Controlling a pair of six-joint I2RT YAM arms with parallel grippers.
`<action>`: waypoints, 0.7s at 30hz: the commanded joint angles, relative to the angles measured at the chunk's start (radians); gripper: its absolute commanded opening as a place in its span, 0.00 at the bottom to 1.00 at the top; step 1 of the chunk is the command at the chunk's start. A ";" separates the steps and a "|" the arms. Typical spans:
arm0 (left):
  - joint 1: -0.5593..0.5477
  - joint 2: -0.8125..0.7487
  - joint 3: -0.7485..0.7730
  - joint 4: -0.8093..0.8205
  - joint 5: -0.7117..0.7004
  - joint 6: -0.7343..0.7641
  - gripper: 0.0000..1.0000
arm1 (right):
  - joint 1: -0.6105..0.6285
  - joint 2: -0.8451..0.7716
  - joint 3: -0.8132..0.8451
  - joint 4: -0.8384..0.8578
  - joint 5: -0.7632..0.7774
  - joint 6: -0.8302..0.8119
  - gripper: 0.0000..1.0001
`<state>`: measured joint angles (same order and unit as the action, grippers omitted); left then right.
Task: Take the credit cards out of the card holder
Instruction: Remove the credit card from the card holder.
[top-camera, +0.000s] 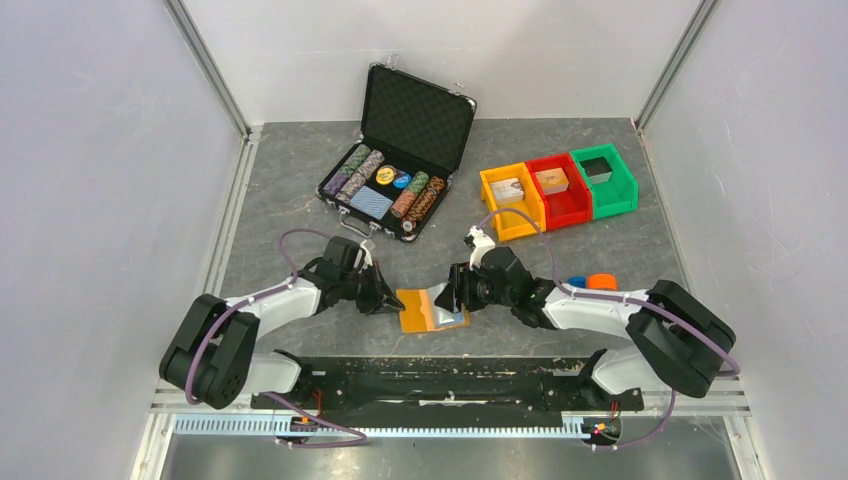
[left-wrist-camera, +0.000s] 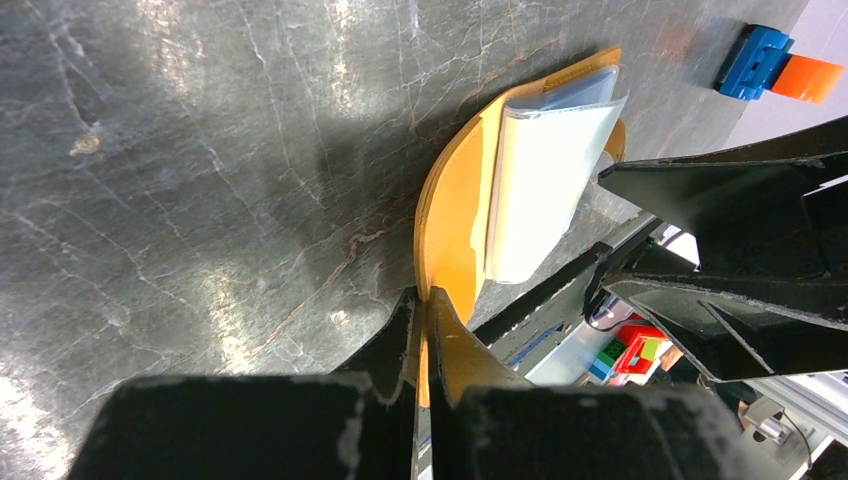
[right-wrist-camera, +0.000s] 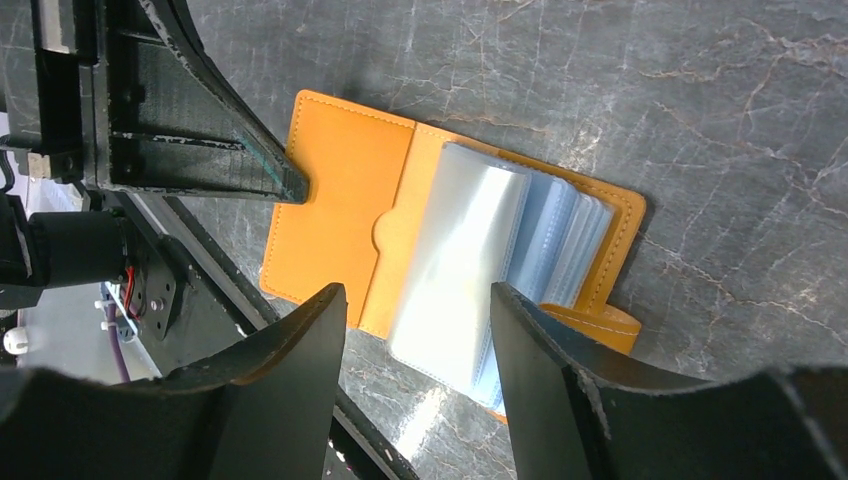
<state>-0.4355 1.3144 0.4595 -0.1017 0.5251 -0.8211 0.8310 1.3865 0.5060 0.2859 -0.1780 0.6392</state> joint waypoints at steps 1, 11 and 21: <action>-0.005 -0.020 -0.017 0.039 -0.014 -0.021 0.02 | -0.001 0.021 -0.010 0.018 0.010 0.016 0.57; -0.005 -0.002 -0.026 0.043 -0.019 -0.007 0.04 | 0.000 0.059 -0.009 0.021 0.014 0.004 0.58; -0.009 0.012 -0.021 0.051 -0.009 -0.005 0.04 | 0.001 0.042 -0.017 0.134 -0.062 0.055 0.46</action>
<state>-0.4362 1.3113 0.4351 -0.0727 0.5247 -0.8223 0.8310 1.4326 0.4908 0.3325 -0.1951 0.6666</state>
